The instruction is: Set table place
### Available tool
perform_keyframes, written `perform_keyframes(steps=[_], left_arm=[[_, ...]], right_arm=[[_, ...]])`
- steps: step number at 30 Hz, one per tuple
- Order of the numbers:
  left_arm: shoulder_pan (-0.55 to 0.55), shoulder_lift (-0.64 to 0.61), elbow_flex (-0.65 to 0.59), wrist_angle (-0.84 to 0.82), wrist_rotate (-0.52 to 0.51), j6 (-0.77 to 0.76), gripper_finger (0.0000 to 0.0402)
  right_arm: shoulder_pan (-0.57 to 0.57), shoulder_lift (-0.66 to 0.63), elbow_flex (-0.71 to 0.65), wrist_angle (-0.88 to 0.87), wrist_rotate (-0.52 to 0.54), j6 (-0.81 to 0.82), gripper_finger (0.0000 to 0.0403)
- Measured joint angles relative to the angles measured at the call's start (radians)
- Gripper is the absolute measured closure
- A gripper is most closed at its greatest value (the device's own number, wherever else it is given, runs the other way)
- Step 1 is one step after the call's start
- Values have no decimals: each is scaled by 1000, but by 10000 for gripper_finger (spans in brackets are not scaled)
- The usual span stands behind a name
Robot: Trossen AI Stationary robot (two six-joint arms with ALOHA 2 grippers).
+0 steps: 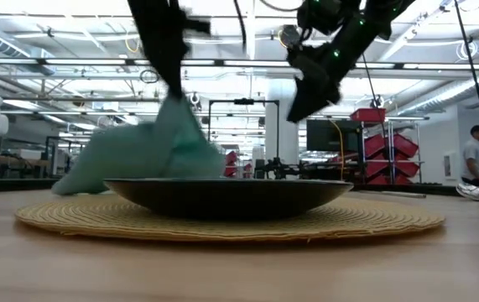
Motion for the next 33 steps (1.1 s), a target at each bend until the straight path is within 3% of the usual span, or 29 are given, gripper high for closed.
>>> perform_keyframes(steps=[7, 9, 16, 21, 25, 30, 33], left_arm=[[-37, -240, 116, -17, 117, -6, 401], [-36, -291, 117, -21, 127, -9, 401], [58, -360, 119, -93, 132, -35, 401], [139, -318, 119, -124, 148, 32, 401], [210, -267, 119, -100, 158, 120, 401], [272, -202, 120, 73, 342, 180, 401], [284, -161, 168, 101, 354, 184, 401]], right_arm=[[9, 0, 0, 333, -334, -142, 222], [3, 0, 0, 382, -378, -142, 222], [-25, 0, 0, 402, -378, -118, 222], [-27, 0, 0, 461, -386, -84, 222], [-29, 20, 0, 554, -453, -34, 222], [-20, 98, 19, 609, -448, 24, 222], [10, 131, 31, 627, -383, 19, 222]])
